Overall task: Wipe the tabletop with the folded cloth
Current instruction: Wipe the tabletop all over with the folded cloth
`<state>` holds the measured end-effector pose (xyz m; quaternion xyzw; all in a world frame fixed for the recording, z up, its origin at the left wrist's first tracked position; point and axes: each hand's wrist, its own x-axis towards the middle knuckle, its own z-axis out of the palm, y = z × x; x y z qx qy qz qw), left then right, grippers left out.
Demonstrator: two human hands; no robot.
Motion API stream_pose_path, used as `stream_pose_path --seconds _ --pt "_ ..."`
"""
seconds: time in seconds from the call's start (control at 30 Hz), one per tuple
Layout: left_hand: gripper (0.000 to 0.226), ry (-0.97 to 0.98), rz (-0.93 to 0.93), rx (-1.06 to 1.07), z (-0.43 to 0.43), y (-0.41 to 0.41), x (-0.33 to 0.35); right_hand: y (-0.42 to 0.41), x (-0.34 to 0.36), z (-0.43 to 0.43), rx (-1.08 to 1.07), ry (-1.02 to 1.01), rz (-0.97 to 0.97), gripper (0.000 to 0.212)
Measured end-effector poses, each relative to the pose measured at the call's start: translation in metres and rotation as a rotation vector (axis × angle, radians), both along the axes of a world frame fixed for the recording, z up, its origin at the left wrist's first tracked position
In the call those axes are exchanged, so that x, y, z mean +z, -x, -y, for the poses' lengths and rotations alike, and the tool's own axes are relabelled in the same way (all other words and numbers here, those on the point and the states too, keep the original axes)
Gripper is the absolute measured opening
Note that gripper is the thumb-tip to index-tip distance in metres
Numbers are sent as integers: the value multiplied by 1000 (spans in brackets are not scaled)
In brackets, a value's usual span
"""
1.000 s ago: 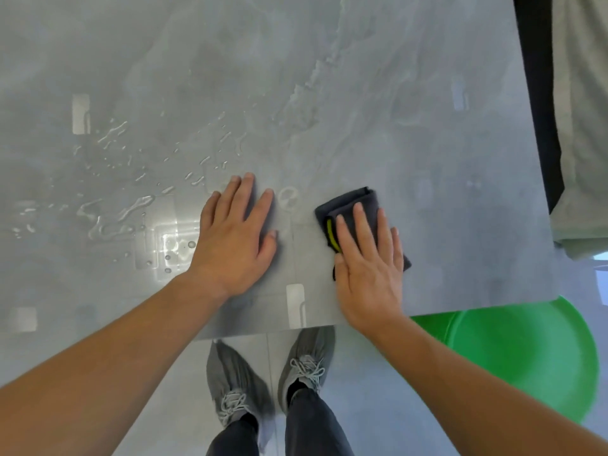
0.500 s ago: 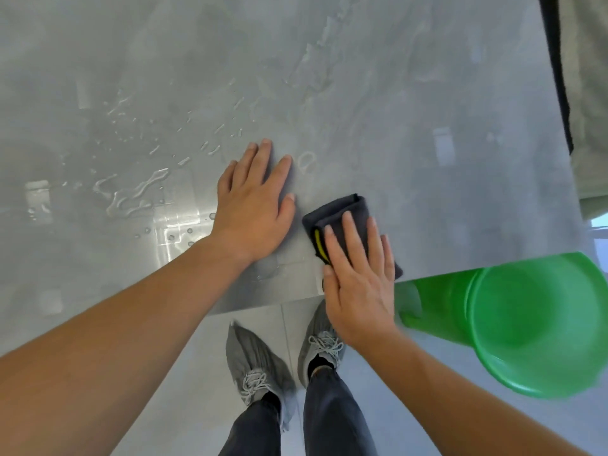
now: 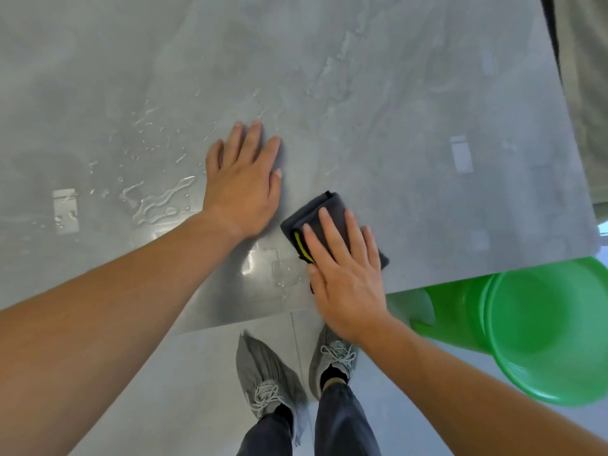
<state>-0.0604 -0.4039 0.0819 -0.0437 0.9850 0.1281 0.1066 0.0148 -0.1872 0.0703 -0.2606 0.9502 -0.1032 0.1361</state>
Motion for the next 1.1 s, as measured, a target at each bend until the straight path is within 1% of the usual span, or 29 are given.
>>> stream_pose_path --seconds 0.07,0.1,0.13,0.17,0.23,0.27,0.3,0.33,0.4,0.47,0.5,0.53,0.63,0.67,0.7,0.73,0.77,0.83,0.9,0.93,0.97,1.03,1.1 --pt "51 8 7 0 5 4 -2 26 -2 -7 74 -19 4 57" --pt "50 6 0 4 7 5 -2 46 -2 -7 48 -23 -15 57" --pt "48 5 -11 12 9 5 -2 71 -3 -3 -36 -9 -31 56" --pt "46 2 -21 17 10 7 -1 96 -2 1 -167 18 -27 55" --pt "44 -6 -31 14 11 9 1 128 0 15 -399 54 14 54" --pt "44 -8 -28 10 12 9 3 130 0 23 -433 40 7 55" --pt "45 -15 -16 8 12 9 3 124 1 29 -404 21 -12 56" --pt "46 -25 1 6 12 9 4 112 1 32 -324 13 -25 56" --pt "47 -43 31 4 13 10 6 89 2 28 -103 5 -18 57" --pt "49 -50 56 0 14 10 9 97 3 19 32 -9 8 56" --pt "51 -53 69 -3 14 12 11 113 3 18 27 -7 6 57" --pt "52 -57 82 -5 15 13 13 132 3 21 -21 -4 2 57" --pt "51 -72 100 -18 19 16 16 187 5 43 -321 19 13 54" --pt "50 -72 99 -26 21 17 16 196 5 52 -395 16 10 54" --pt "50 -71 94 -28 23 18 16 198 5 59 -421 4 -4 55" --pt "50 -72 83 -24 24 18 16 193 5 65 -396 -6 -17 56" --pt "50 -74 70 -14 24 18 16 183 4 67 -322 -10 -24 56" --pt "53 -85 46 8 23 19 18 159 3 63 -107 -24 -27 57" --pt "59 -89 24 24 21 21 19 155 3 53 36 -33 -13 56" --pt "59 -93 14 28 20 23 19 166 2 50 43 -29 -11 56" --pt "57 -102 3 35 20 26 18 183 1 50 3 -26 -15 55" --pt "54 -135 -22 64 24 31 17 224 0 58 -174 -6 -15 54" --pt "63 -169 -48 111 30 40 15 254 0 74 -331 18 -14 54"
